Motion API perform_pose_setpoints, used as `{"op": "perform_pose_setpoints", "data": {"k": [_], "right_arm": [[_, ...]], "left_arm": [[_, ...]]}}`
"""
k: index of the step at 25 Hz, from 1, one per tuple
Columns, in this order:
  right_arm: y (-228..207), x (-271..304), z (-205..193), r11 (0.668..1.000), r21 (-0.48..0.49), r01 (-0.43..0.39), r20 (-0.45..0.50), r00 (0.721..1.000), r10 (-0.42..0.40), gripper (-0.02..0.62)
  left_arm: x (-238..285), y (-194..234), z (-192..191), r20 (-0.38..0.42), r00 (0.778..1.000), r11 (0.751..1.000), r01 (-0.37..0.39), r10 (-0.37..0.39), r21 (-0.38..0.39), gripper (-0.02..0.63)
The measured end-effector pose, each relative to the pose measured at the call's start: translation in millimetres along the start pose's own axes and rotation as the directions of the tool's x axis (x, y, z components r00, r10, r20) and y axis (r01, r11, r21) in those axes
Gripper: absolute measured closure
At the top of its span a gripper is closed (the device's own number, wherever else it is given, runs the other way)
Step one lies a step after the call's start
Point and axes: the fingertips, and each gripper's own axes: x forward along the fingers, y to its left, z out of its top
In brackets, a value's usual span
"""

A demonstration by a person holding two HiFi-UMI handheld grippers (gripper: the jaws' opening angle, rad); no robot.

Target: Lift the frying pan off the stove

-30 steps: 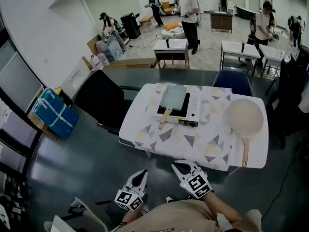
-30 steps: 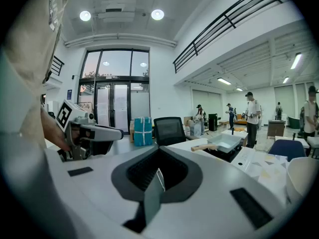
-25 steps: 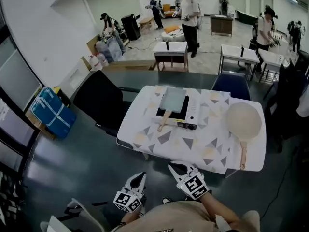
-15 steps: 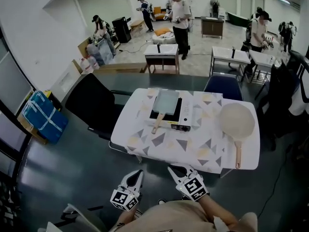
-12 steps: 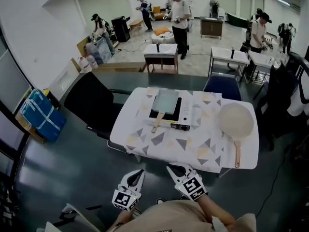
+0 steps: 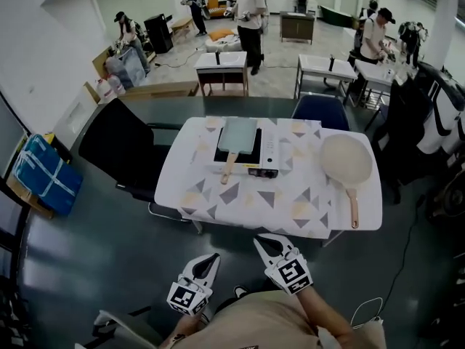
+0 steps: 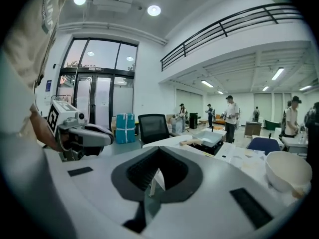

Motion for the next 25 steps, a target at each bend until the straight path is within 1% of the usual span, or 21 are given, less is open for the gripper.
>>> {"op": "perform_pose_setpoints", "data": {"k": [3, 6, 9, 12, 15, 17, 21, 25], "right_arm": [[-8, -9, -2, 0.997, 0.062, 0.042, -0.001, 0.999, -0.042, 0.592], [-10, -12, -8, 0.993, 0.104, 0.056, -0.017, 0.998, -0.054, 0.592], [-6, -2, -13, 0.994, 0.103, 0.034, -0.034, 0.999, -0.031, 0.592], [-14, 20, -10, 0.996, 0.091, 0.006, -0.017, 1.0, -0.004, 0.592], [-29, 48, -2, 0.994, 0.109, -0.024, 0.017, 1.0, 0.022, 0.592], [-40, 65, 6, 0.991, 0.122, -0.047, 0.045, 0.998, 0.042, 0.592], [-65, 97, 21, 0.991, 0.108, -0.082, 0.092, 0.993, 0.072, 0.592], [-93, 120, 9, 0.991, 0.09, -0.103, 0.065, 0.993, 0.097, 0.592]], "left_arm": [[-1, 4, 1, 0.028, 1.0, 0.997, 0.014, -0.012, -0.079, 0.607], [6, 6, 3, 0.035, 0.999, 0.995, 0.023, -0.02, -0.099, 0.607], [11, 12, 2, 0.032, 0.999, 0.993, 0.018, -0.014, -0.121, 0.607], [17, 26, 5, 0.009, 1.0, 0.992, -0.02, 0.021, -0.122, 0.607], [26, 47, 13, -0.008, 0.998, 0.99, -0.069, 0.069, -0.124, 0.607], [33, 58, 23, -0.019, 0.996, 0.989, -0.088, 0.087, -0.116, 0.607], [58, 83, 29, -0.044, 0.995, 0.993, -0.095, 0.092, -0.074, 0.607], [89, 105, 38, -0.048, 0.995, 0.994, -0.095, 0.093, -0.05, 0.607]]}}
